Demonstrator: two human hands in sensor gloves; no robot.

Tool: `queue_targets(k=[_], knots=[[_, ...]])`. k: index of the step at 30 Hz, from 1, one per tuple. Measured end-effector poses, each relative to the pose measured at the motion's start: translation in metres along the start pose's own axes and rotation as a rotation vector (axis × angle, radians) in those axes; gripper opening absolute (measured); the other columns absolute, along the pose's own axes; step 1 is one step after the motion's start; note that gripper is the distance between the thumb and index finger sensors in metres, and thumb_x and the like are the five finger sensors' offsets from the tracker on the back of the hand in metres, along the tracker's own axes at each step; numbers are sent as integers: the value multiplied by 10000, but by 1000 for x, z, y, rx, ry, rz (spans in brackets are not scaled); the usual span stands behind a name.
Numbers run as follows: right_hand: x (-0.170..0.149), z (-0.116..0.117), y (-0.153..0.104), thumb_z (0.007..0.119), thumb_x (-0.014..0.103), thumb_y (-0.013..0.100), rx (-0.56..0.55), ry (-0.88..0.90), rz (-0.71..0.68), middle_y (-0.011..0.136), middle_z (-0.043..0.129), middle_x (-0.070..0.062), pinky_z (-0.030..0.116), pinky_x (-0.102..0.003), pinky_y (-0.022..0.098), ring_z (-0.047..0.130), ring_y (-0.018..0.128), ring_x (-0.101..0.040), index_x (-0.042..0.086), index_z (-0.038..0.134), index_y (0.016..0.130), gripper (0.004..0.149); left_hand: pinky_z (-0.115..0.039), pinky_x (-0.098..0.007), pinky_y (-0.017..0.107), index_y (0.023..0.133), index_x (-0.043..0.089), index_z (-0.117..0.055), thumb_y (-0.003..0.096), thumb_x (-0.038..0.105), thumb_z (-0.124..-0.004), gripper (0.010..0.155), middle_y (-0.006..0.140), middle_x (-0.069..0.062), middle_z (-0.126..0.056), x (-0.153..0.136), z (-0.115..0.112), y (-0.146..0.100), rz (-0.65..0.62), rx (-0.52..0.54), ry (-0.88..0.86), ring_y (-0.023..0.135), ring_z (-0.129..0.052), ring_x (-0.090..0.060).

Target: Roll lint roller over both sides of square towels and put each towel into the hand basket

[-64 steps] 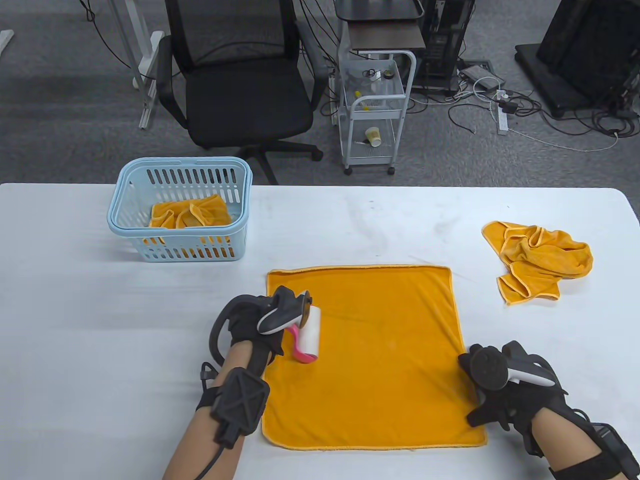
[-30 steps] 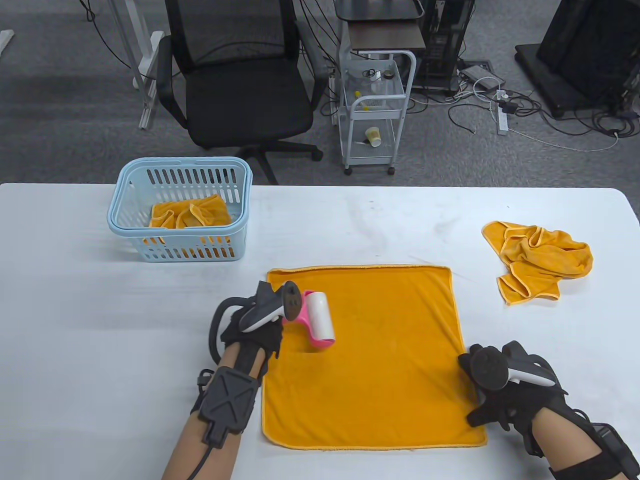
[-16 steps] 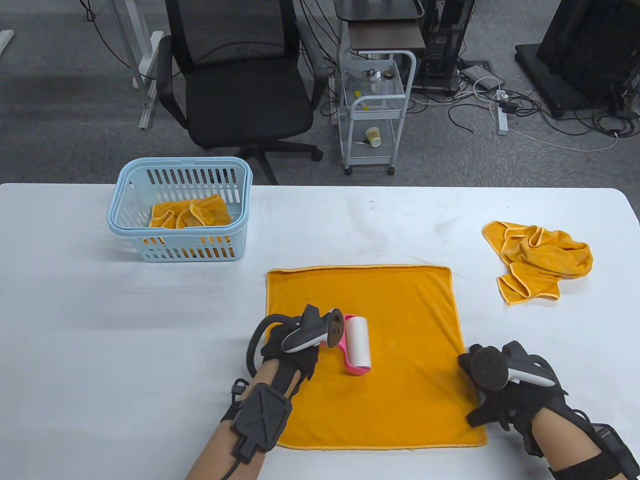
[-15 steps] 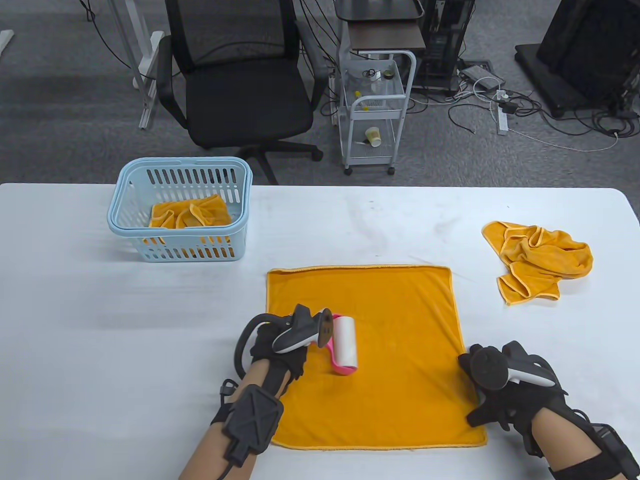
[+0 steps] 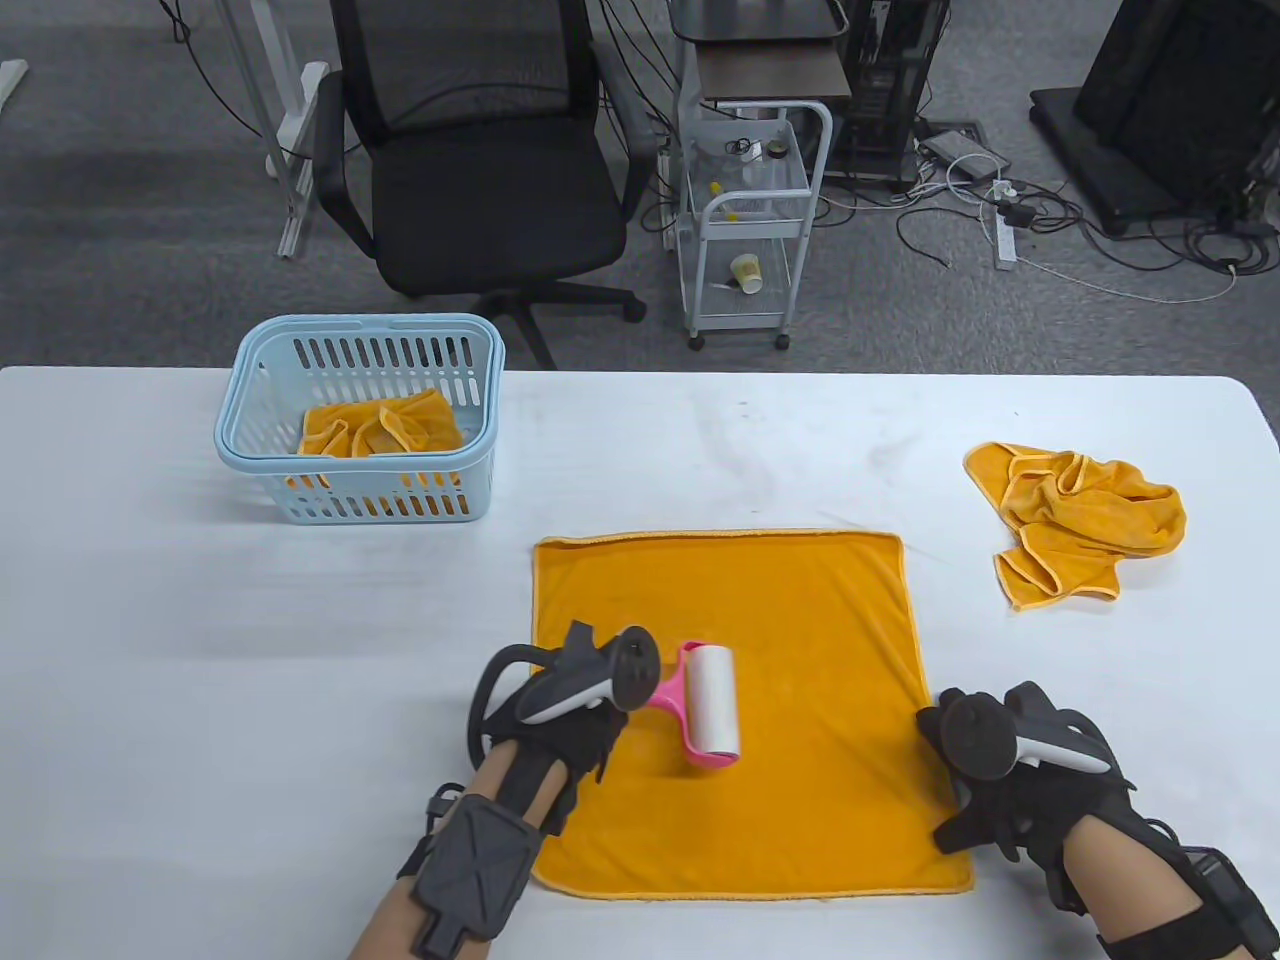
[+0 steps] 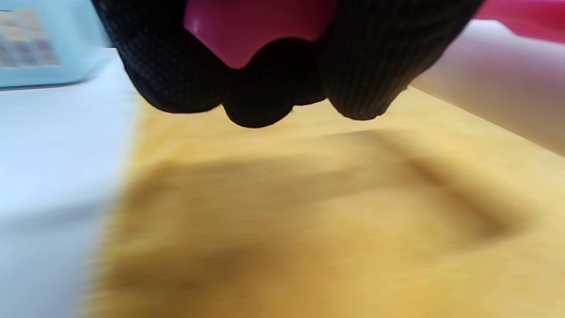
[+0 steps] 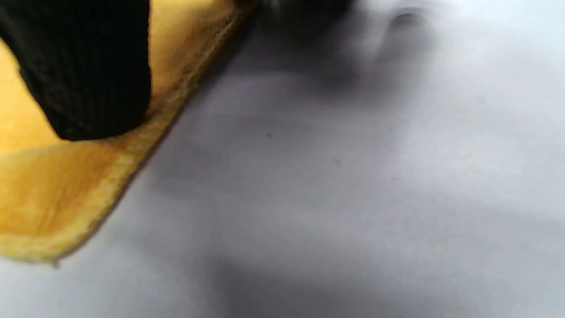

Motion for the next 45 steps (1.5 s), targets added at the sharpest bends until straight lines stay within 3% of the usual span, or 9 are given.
queue_targets(k=[5, 9, 12, 19, 27, 33, 37, 39, 45], knots=[[0, 0, 0, 907, 588, 399, 0, 1, -1, 1131, 102, -246, 363, -755, 677, 169, 1031, -547, 112, 183, 1113, 1124, -902, -443, 542, 924, 346, -615, 490, 381, -873, 506, 905, 32, -804, 52, -15, 15, -103, -45, 20, 717, -962, -220], [0, 0, 0, 906, 589, 399, 0, 0, -3, 1131, 103, -245, 363, -755, 676, 168, 1031, -547, 111, 182, 1114, 1124, -880, -461, 556, 916, 349, -624, 494, 375, -858, 483, 904, 41, -802, 51, -25, 16, -79, -66, 119, 725, -950, -236], [0, 0, 0, 906, 589, 400, 1, 0, -3, 1131, 103, -247, 363, -755, 677, 170, 1031, -548, 112, 183, 1113, 1122, -853, -492, 578, 891, 365, -638, 511, 323, -855, 439, 906, 46, -802, 26, -25, 12, -22, -107, 156, 732, -938, -248], [0, 0, 0, 909, 585, 401, 1, -2, -3, 1132, 109, -250, 365, -756, 676, 176, 1031, -551, 110, 187, 1114, 1121, -822, -525, 612, 856, 388, -653, 516, 276, -849, 408, 936, 55, -781, -85, -23, -18, 248, -112, 262, 781, -919, -249], [0, -1, 0, 911, 583, 402, 2, 0, -4, 1131, 109, -253, 364, -756, 676, 175, 1030, -552, 109, 189, 1115, 1120, -821, -522, 617, 854, 396, -648, 516, 273, -842, 409, 942, 58, -770, -132, -32, -38, 349, -109, 201, 790, -916, -238], [0, 0, 1, 911, 582, 402, 2, 6, -5, 1130, 104, -252, 362, -756, 676, 170, 1030, -552, 131, 182, 1116, 1116, -814, -493, 620, 891, 391, -617, 481, 383, -873, 484, 921, 45, -725, -153, -38, -51, 297, -83, -151, 770, -882, -222], [1, 0, 1, 911, 581, 403, 2, 7, -5, 1130, 102, -253, 361, -756, 677, 167, 1029, -553, 154, 179, 1117, 1109, -832, -461, 589, 948, 399, -536, 431, 525, -837, 611, 936, 41, -705, -192, -32, -71, 330, 2, -396, 751, -880, -214], [1, 0, 1, 911, 582, 402, 2, 7, -6, 1130, 102, -253, 361, -757, 676, 168, 1028, -554, 174, 174, 1116, 1104, -827, -458, 585, 992, 361, -461, 434, 551, -792, 676, 950, 25, -687, -211, -32, -79, 373, 11, -458, 758, -867, -227], [1, 0, 1, 911, 581, 402, 2, 8, -7, 1130, 102, -252, 362, -756, 677, 167, 1028, -555, 213, 165, 1112, 1093, -775, -513, 664, 998, 333, -491, 502, 490, -687, 556, 1015, -6, -657, -266, -45, -100, 555, 52, -471, 861, -839, -292]])
Point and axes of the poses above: the tracker on the back of each hand, its own x axis roughly to the thumb side, its own y axis roughly from the wrist to the fingertips, z = x × y, the point moved 5 cm from there along y, roughly from the wrist to the fingertips
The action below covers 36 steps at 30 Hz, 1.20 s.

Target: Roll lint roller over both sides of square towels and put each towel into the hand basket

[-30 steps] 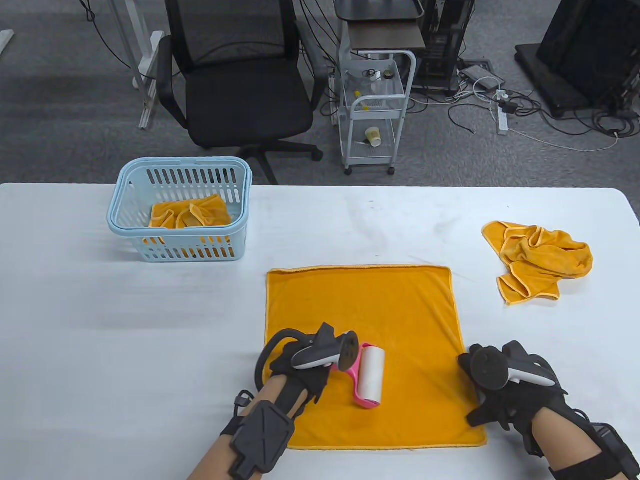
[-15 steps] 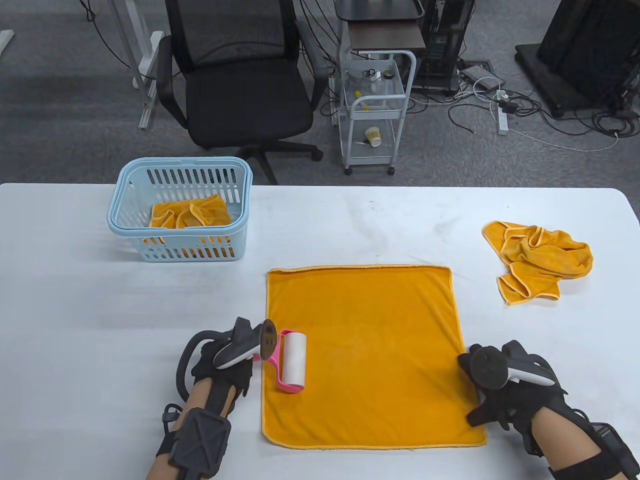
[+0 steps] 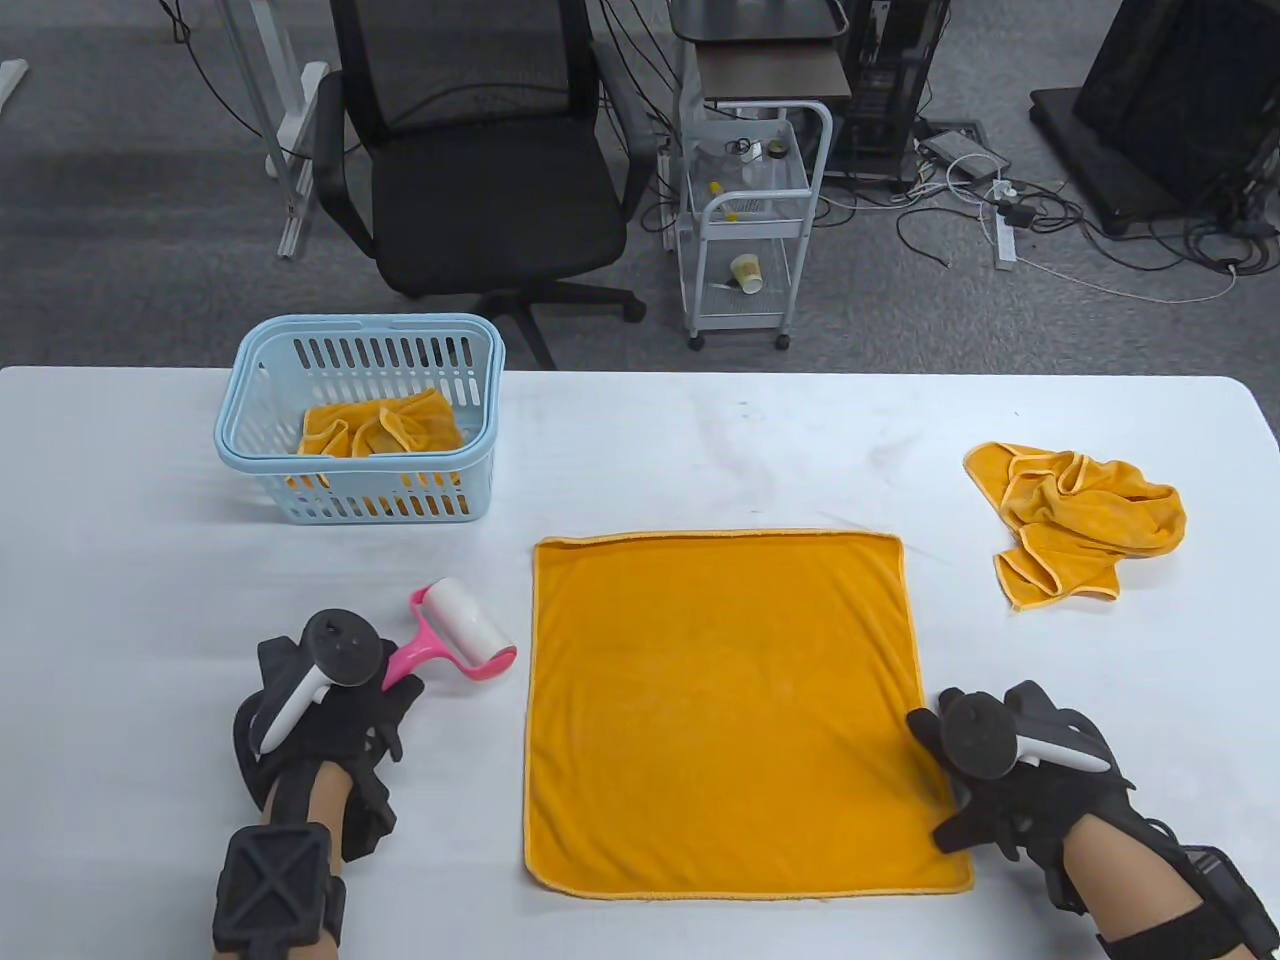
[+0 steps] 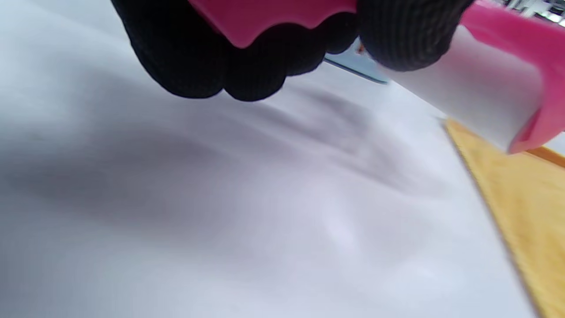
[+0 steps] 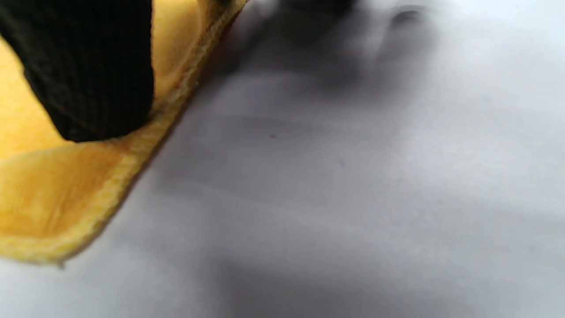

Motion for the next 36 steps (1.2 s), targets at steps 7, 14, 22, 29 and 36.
queue_targets(k=[7, 14, 22, 29, 36], knots=[[0, 0, 0, 909, 582, 403, 0, -2, 1, 1131, 101, -250, 361, -756, 677, 167, 1029, -554, 212, 160, 1111, 1095, -582, -597, 740, 1034, 260, -472, 524, 427, -684, 576, 1176, -121, -427, -31, -18, 11, 127, 18, 50, 1077, -568, -437], [0, 0, 0, 909, 584, 401, 0, -3, 3, 1131, 102, -249, 363, -755, 677, 169, 1030, -551, 203, 159, 1112, 1102, -530, -630, 738, 1087, 207, -401, 498, 472, -766, 743, 1192, -162, -317, -21, -12, 5, 125, -16, 148, 1082, -465, -495], [-1, -3, -1, 910, 580, 404, -16, 15, -4, 1132, 111, -253, 364, -754, 678, 193, 1035, -555, 184, 148, 1109, 1112, -493, -676, 737, 1111, 218, -334, 456, 572, -817, 889, 1207, -172, -262, 117, 27, -48, -225, 145, 224, 1087, -394, -545], [-7, -14, -9, 909, 580, 407, -93, 58, -6, 1135, 110, -250, 361, -753, 682, 199, 1039, -552, 177, 141, 1108, 1116, -506, -700, 733, 1113, 255, -289, 408, 637, -841, 974, 1217, -150, -229, 259, -44, -74, -553, 50, 344, 1097, -370, -557], [-6, -17, -11, 915, 574, 405, -142, 51, -14, 1140, 123, -244, 365, -748, 687, 213, 1045, -545, 180, 148, 1108, 1112, -502, -715, 729, 1109, 270, -268, 391, 656, -843, 998, 1216, -150, -200, 295, -119, -53, -588, -99, 425, 1096, -345, -563]])
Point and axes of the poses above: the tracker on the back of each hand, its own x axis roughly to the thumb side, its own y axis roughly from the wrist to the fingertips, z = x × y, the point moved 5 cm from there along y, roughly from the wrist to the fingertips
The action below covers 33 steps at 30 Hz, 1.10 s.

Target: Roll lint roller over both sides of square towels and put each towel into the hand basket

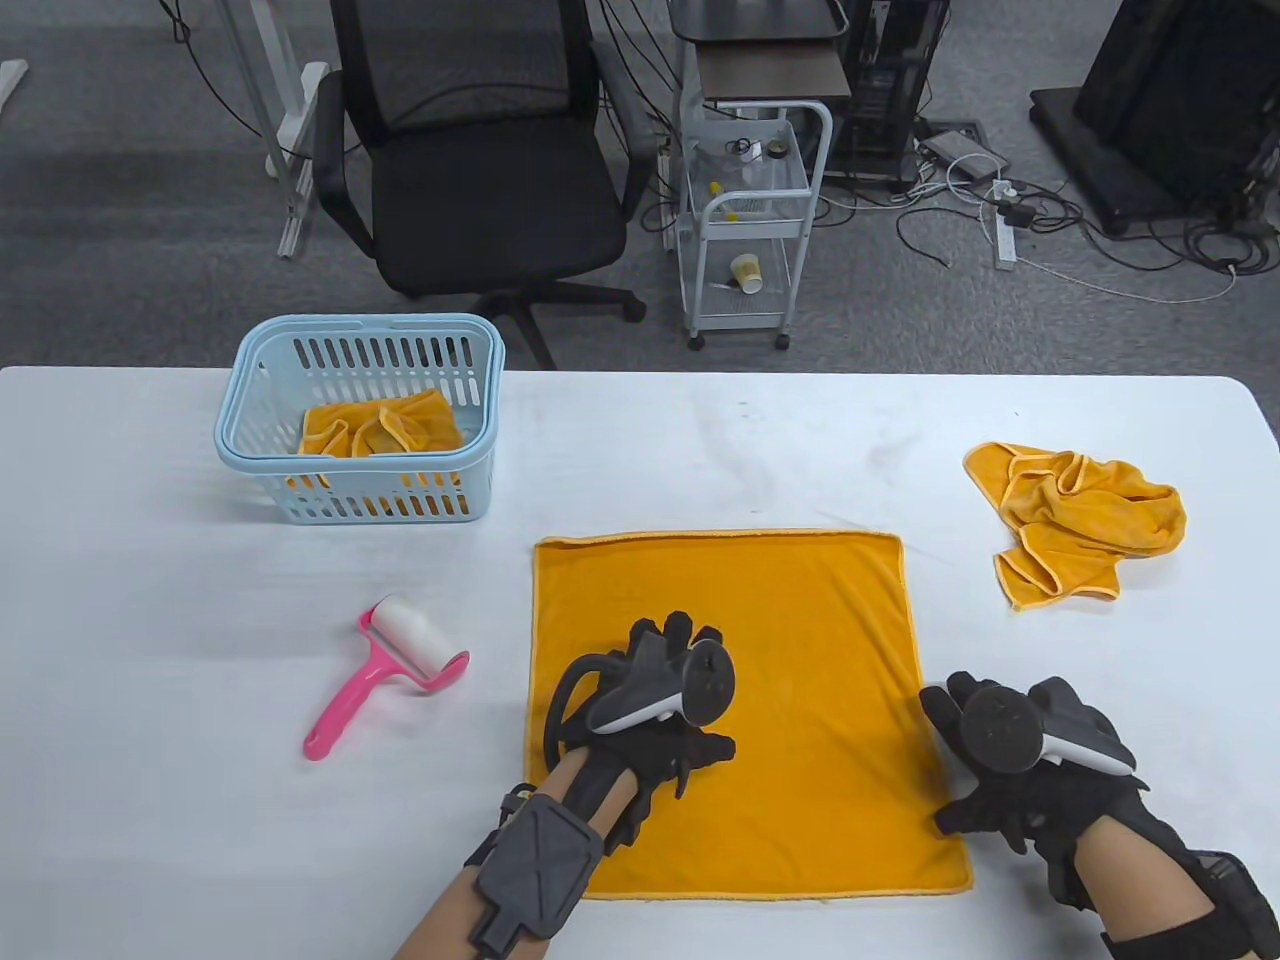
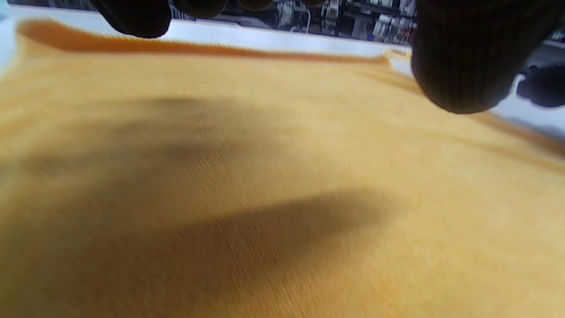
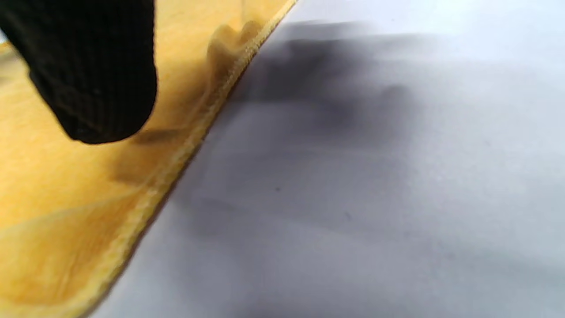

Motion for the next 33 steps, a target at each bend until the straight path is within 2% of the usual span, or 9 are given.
queue_targets(k=[6, 9, 13, 15, 16, 18, 22, 28, 33], knots=[[2, -3, -1, 917, 573, 402, -34, -14, -11, 1145, 135, -237, 368, -746, 691, 222, 1049, -539, 184, 152, 1108, 1112, -506, -730, 714, 1104, 313, -296, 390, 661, -845, 966, 1219, -140, -231, -5, -35, 20, 32, -116, 42, 1085, -372, -577], [2, -4, -2, 918, 571, 404, -43, -8, -14, 1145, 136, -236, 366, -746, 692, 220, 1051, -538, 187, 153, 1108, 1109, -565, -698, 711, 1094, 359, -441, 414, 614, -846, 832, 1213, -106, -336, -7, -28, 19, 42, -73, 53, 1073, -470, -487], [4, -3, -2, 915, 572, 406, -34, -26, -25, 1144, 129, -237, 362, -748, 691, 210, 1049, -538, 186, 151, 1109, 1107, -817, -493, 661, 946, 361, -676, 487, 405, -868, 499, 1060, 1, -676, -5, -17, 17, 35, 26, 113, 908, -787, -316], [7, -2, -1, 914, 573, 406, -33, -37, -34, 1143, 128, -237, 363, -747, 691, 210, 1049, -537, 184, 148, 1108, 1110, -896, -414, 608, 889, 365, -727, 488, 373, -869, 426, 983, 21, -766, -13, -13, 18, 42, 85, 94, 821, -879, -254], [8, -2, -1, 914, 574, 405, -36, -40, -36, 1144, 129, -234, 363, -747, 691, 210, 1049, -537, 186, 149, 1107, 1108, -909, -399, 601, 884, 367, -729, 485, 375, -870, 424, 968, 25, -782, -16, -11, 18, 51, 84, 72, 807, -897, -240], [9, -2, -1, 915, 572, 403, -41, -44, -36, 1144, 127, -233, 364, -747, 691, 210, 1050, -534, 188, 149, 1106, 1109, -943, -385, 570, 880, 351, -736, 482, 366, -883, 425, 947, 6, -803, -37, 1, 15, 60, 89, -175, 775, -937, -238], [7, -2, -1, 913, 573, 405, -51, -32, -29, 1143, 128, -233, 363, -746, 692, 210, 1050, -534, 183, 141, 1104, 1111, -957, -373, 561, 874, 345, -739, 476, 367, -904, 432, 947, 6, -801, -80, 52, -5, 85, 215, -435, 766, -953, -230], [3, 2, 3, 912, 571, 407, -29, -22, -16, 1144, 126, -233, 361, -746, 693, 208, 1050, -535, 182, 141, 1104, 1110, -955, -358, 579, 899, 346, -710, 494, 347, -884, 441, 977, 4, -763, -163, 174, -66, 142, 554, -690, 799, -936, -232], [3, 2, 3, 912, 572, 406, -29, -20, -16, 1143, 128, -233, 361, -747, 692, 209, 1051, -535, 180, 139, 1103, 1113, -933, -343, 625, 914, 359, -663, 512, 324, -870, 454, 1012, 17, -706, -229, 246, -116, 235, 854, -807, 849, -898, -222]])
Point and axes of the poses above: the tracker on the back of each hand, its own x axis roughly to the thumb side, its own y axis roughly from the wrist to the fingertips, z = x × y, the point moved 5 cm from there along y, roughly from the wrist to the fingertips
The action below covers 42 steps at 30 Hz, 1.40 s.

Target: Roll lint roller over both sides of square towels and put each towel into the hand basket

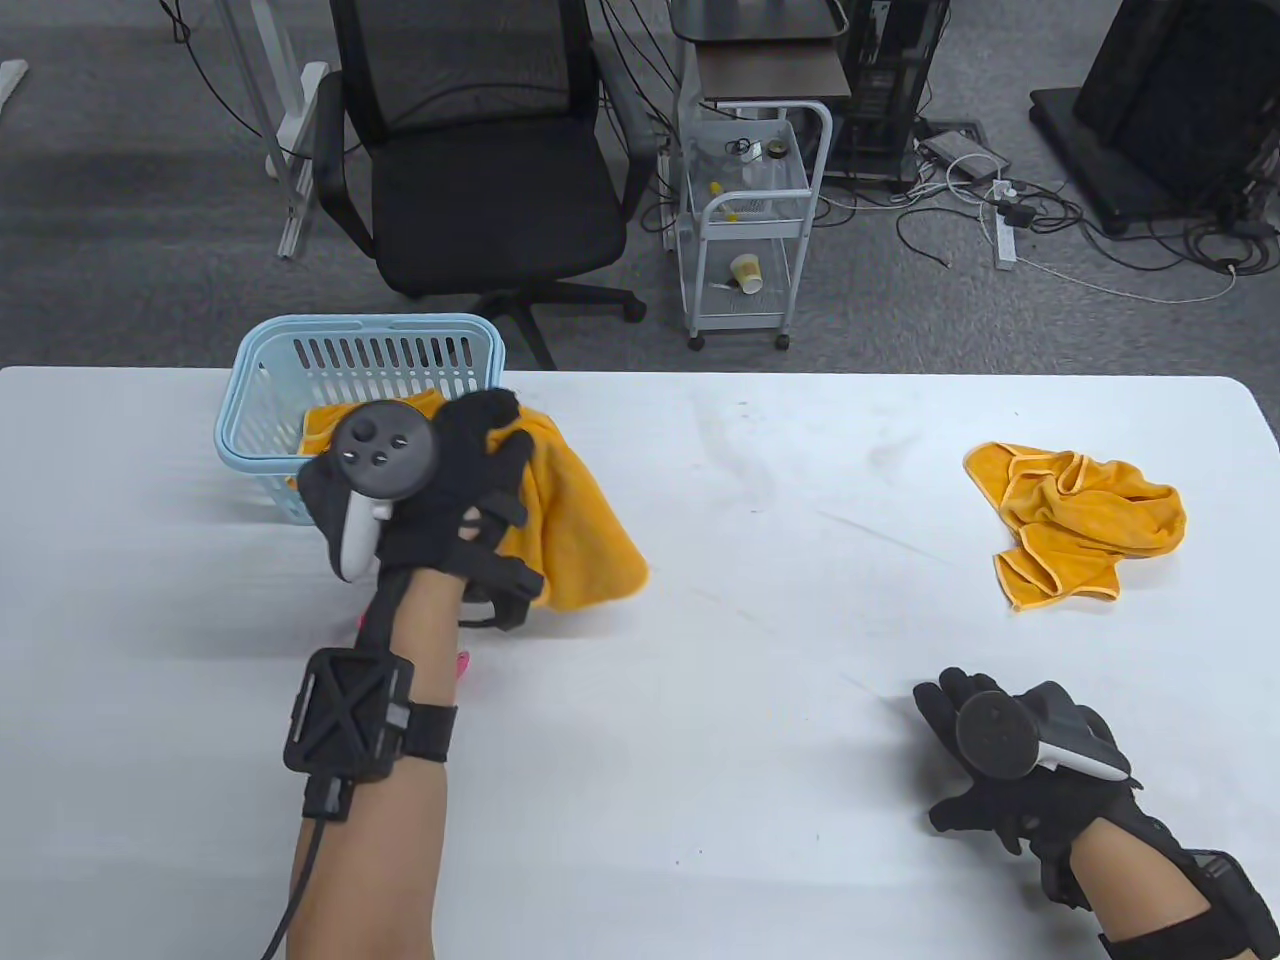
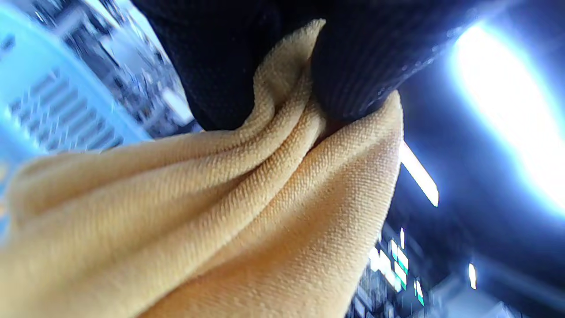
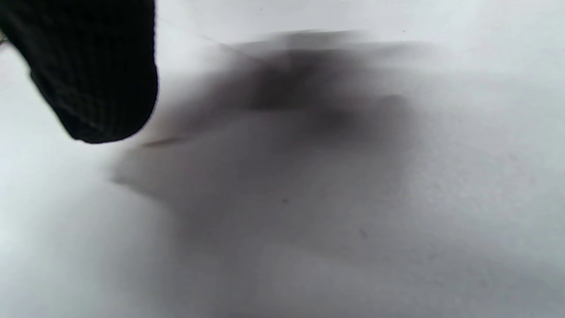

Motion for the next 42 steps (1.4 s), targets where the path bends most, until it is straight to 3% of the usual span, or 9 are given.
queue_targets(k=[4, 7, 10, 12, 14, 22, 27, 32, 42], knots=[[0, 0, 0, 911, 572, 408, 5, 3, 3, 1143, 125, -235, 362, -747, 691, 210, 1050, -535, 177, 137, 1103, 1113, -877, -342, 698, 931, 374, -593, 543, 287, -832, 464, 1052, 34, -622, -9, 55, 25, 22, 221, -50, 918, -826, -214], [1, 0, 0, 910, 576, 406, 9, -1, 6, 1142, 126, -236, 364, -747, 690, 211, 1049, -537, 175, 136, 1102, 1115, -801, -353, 758, 945, 378, -538, 572, 257, -789, 466, 1091, 37, -533, -35, 65, 42, 72, 305, -75, 984, -743, -220], [1, 0, 0, 910, 576, 406, 12, -4, 8, 1142, 126, -236, 364, -748, 690, 211, 1048, -537, 173, 135, 1102, 1118, -656, -412, 797, 1015, 334, -534, 573, 251, -766, 506, 1174, -7, -407, -74, 43, 57, 179, 211, 15, 1098, -599, -289], [1, 0, 0, 909, 576, 407, 13, -4, 7, 1142, 126, -238, 364, -748, 689, 211, 1047, -539, 171, 135, 1102, 1117, -483, -540, 755, 1087, 304, -459, 538, 376, -809, 655, 1211, -71, -239, -104, 14, 61, 252, 38, 125, 1112, -299, -402], [2, 0, 1, 909, 575, 408, 15, -8, 6, 1141, 127, -239, 364, -747, 689, 210, 1047, -539, 170, 135, 1103, 1116, -422, -571, 739, 1086, 300, -479, 537, 380, -808, 645, 1204, -90, -218, -123, -6, 56, 269, -48, 181, 1088, -218, -418], [3, 1, 2, 908, 574, 411, 14, -11, 5, 1144, 137, -238, 368, -747, 688, 221, 1048, -540, 169, 140, 1105, 1111, -385, -594, 742, 1088, 300, -507, 513, 480, -801, 670, 1216, -91, -279, -88, -15, 35, 146, -97, 359, 1104, -241, -429], [4, 1, 2, 910, 570, 411, 10, -12, 8, 1147, 151, -233, 369, -746, 690, 229, 1051, -536, 169, 148, 1106, 1107, -408, -627, 736, 1098, 275, -503, 517, 516, -767, 682, 1216, -131, -302, -42, -32, 1, 32, -141, 375, 1100, -304, -482], [5, 2, 4, 910, 569, 409, -1, -11, 8, 1150, 164, -229, 371, -744, 692, 235, 1053, -532, 171, 157, 1106, 1101, -419, -641, 735, 1105, 247, -509, 522, 528, -755, 693, 1217, -156, -325, -9, -71, -59, -53, -221, 378, 1097, -338, -508], [3, -1, 5, 900, 573, 412, -50, 9, 27, 1151, 180, -223, 380, -737, 694, 241, 1053, -526, 171, 169, 1106, 1085, -432, -645, 729, 1108, 221, -509, 522, 534, -748, 706, 1213, -175, -348, -23, -158, -167, -109, -367, 508, 1091, -367, -521]])
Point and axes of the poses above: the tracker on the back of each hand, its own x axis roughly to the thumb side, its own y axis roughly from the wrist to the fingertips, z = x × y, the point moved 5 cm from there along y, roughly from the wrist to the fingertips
